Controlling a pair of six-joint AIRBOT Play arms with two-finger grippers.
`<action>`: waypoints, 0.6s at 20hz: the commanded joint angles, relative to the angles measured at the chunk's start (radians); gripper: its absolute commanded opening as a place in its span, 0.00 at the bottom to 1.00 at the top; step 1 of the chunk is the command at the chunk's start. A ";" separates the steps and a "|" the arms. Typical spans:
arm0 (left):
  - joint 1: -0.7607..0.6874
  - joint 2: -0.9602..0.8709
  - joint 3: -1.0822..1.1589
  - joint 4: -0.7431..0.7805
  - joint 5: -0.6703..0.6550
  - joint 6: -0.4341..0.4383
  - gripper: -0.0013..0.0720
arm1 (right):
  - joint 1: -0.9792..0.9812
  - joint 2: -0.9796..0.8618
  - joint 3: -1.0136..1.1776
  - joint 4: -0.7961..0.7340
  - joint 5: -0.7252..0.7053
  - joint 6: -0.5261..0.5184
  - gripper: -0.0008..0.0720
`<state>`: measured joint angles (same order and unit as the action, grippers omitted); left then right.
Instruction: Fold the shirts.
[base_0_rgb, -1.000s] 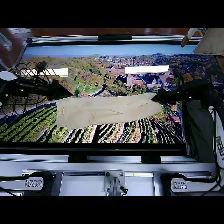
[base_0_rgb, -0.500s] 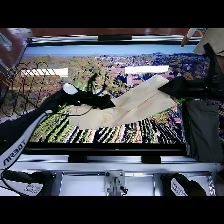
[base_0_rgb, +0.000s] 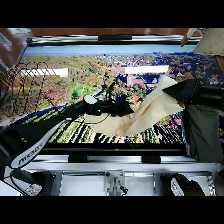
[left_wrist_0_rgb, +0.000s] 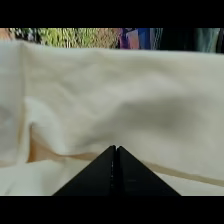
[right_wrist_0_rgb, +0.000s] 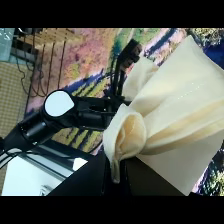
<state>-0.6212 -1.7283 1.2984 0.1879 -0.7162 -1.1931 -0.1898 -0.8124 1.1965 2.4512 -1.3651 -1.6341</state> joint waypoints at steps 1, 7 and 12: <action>0.122 0.121 0.002 0.103 -0.001 0.056 0.05 | 0.003 -0.023 0.001 0.011 0.056 0.015 0.10; 0.551 0.506 0.002 0.269 -0.070 0.047 0.06 | 0.378 -0.286 0.001 0.004 0.362 -0.020 0.10; 0.875 0.743 0.002 0.269 -0.216 0.029 0.06 | 0.727 -0.647 0.051 0.013 0.614 -0.034 0.10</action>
<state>0.0799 -1.1141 1.2995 0.4400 -0.8410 -1.1564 0.3630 -1.2766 1.2167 2.4615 -0.9096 -1.6585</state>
